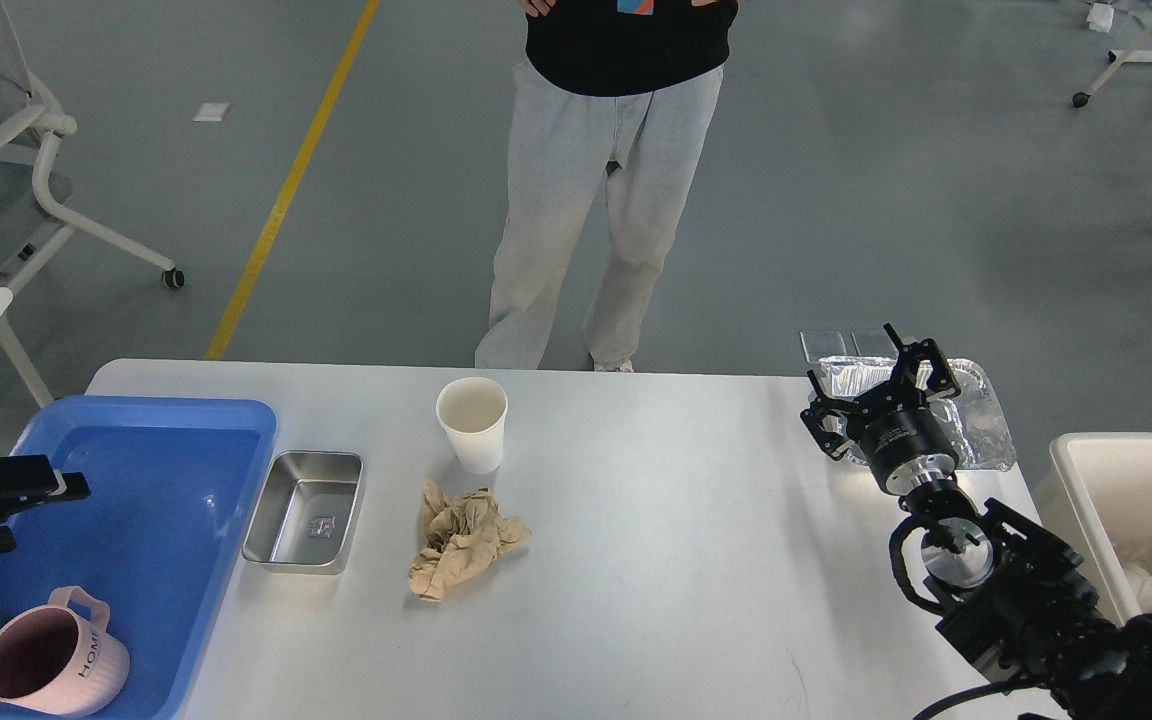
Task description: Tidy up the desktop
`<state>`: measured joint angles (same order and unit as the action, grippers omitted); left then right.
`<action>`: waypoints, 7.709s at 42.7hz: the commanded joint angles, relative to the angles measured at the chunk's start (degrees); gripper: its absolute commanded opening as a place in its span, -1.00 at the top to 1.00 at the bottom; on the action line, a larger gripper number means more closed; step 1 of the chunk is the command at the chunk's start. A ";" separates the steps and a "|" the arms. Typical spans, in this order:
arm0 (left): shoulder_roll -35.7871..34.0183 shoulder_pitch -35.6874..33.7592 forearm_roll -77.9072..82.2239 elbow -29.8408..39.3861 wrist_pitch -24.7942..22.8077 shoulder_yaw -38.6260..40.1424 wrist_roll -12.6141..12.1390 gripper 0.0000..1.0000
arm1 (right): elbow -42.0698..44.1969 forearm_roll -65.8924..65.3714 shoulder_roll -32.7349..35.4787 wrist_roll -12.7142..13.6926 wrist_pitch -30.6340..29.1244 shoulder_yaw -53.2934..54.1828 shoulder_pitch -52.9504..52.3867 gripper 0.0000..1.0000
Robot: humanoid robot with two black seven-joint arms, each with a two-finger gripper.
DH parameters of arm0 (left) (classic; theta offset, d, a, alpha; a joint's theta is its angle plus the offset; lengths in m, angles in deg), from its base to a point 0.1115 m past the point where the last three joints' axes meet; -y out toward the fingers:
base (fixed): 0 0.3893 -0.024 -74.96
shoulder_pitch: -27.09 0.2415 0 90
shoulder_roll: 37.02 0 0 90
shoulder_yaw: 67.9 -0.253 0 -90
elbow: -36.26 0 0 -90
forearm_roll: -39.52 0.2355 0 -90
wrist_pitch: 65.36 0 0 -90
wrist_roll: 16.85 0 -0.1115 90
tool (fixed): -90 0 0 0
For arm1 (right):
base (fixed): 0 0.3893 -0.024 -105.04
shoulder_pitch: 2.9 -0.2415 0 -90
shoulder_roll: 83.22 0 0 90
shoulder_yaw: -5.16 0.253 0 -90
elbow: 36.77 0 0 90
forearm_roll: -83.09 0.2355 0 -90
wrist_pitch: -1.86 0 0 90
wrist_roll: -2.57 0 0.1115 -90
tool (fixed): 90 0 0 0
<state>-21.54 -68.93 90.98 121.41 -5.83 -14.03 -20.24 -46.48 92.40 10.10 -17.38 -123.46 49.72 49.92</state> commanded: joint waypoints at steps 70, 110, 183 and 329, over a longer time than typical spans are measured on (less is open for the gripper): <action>45.17 -19.72 28.52 -32.15 14.74 -10.98 -7.06 -0.59 | 0.22 -0.88 -1.30 0.00 0.25 -0.88 0.71 -1.00; 43.94 -21.30 28.17 -32.15 4.73 -11.33 -7.68 0.73 | 0.22 -0.88 -1.21 0.00 0.25 -2.02 0.27 -1.00; 10.28 -27.46 15.34 -20.82 -21.21 -2.80 -7.85 1.00 | -0.04 -0.88 -1.30 0.00 0.16 -1.93 -0.17 -1.00; 36.46 -44.60 -31.67 -42.52 8.49 9.50 -9.17 -0.94 | 0.13 -0.70 6.25 -0.09 2.10 -1.67 -3.95 -1.00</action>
<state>14.10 -114.05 65.51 81.39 0.96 -7.32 -29.49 -46.19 91.71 14.29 -17.29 -121.10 47.97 46.73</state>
